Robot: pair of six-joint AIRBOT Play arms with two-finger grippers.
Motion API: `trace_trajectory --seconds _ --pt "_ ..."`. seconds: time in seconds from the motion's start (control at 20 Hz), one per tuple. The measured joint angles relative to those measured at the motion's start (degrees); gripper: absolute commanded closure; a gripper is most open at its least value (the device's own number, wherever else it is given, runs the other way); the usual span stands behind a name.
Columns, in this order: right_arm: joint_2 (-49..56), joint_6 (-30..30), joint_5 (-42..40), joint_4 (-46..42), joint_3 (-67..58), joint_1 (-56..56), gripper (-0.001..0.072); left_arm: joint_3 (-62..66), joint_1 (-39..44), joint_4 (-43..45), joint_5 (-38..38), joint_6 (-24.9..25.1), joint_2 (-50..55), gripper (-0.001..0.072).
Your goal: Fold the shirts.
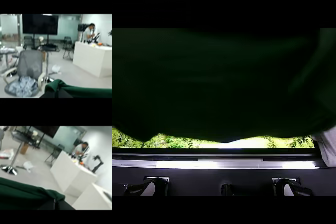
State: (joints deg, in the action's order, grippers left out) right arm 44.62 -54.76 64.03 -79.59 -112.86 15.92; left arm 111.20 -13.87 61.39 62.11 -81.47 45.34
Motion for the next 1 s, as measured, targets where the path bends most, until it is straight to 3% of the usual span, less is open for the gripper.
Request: trace_trajectory --seconds 0.2,0.45,0.7,0.9,1.0 --pt "12.28 -0.98 12.11 2.58 1.07 -0.11 0.0668 -8.44 0.22 0.92 6.14 0.04 6.58 0.0677" --pt "35.95 -1.88 21.31 5.64 6.58 -3.08 0.0667 -24.79 1.31 1.97 6.67 3.15 21.77 0.0677" --pt "54.95 -6.64 9.68 7.89 8.55 -8.57 0.0667 -28.76 1.64 -0.31 1.27 4.39 40.33 0.0677" --pt "60.22 -10.23 -1.29 10.51 8.7 -9.81 0.0666 -26.05 1.62 -4.15 -2.93 4.68 49.13 0.0676" --pt "60.28 -9.16 -1.31 10.56 8.37 -10.05 0.0666 -24.61 1.25 -4.72 -2.4 5.66 51.01 0.0676"
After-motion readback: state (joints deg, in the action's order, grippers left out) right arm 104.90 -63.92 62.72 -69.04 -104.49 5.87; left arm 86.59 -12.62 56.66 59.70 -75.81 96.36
